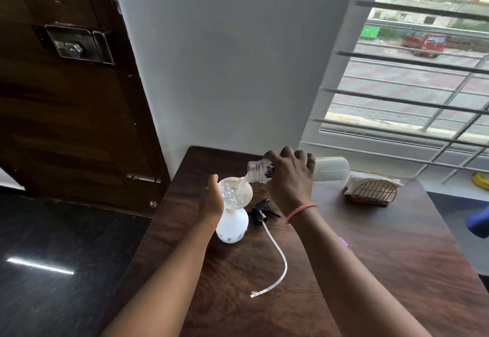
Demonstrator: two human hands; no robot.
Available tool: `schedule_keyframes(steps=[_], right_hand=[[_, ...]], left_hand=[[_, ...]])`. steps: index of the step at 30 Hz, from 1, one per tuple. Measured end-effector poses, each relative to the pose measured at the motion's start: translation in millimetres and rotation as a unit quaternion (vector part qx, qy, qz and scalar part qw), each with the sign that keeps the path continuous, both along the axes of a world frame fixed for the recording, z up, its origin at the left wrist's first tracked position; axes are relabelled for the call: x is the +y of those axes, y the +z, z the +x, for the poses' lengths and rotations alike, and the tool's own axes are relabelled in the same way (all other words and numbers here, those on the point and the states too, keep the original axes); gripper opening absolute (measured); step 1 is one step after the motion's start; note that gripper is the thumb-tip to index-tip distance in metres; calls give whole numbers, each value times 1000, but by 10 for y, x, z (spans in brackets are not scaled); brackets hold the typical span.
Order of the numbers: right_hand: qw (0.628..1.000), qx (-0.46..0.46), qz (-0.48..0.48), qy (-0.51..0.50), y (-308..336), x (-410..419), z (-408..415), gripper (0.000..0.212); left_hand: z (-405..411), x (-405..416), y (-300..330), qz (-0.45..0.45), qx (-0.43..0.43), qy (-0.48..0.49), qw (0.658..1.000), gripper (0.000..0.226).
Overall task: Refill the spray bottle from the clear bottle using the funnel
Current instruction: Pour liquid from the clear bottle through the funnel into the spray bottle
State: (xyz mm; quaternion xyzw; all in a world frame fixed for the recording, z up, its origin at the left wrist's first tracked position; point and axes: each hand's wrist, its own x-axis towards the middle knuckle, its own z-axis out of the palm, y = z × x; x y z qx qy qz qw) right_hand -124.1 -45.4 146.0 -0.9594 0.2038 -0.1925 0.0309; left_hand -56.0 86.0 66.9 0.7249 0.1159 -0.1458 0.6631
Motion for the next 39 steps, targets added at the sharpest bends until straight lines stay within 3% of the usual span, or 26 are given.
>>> schedule_keyframes(steps=[18, 39], right_hand=[[1000, 14, 19, 8, -20, -8, 2, 55], [1000, -18, -19, 0, -58, -26, 33, 51]], left_hand=[[80, -12, 37, -65, 26, 2, 998, 54], [48, -16, 44, -45, 11, -4, 999, 48]])
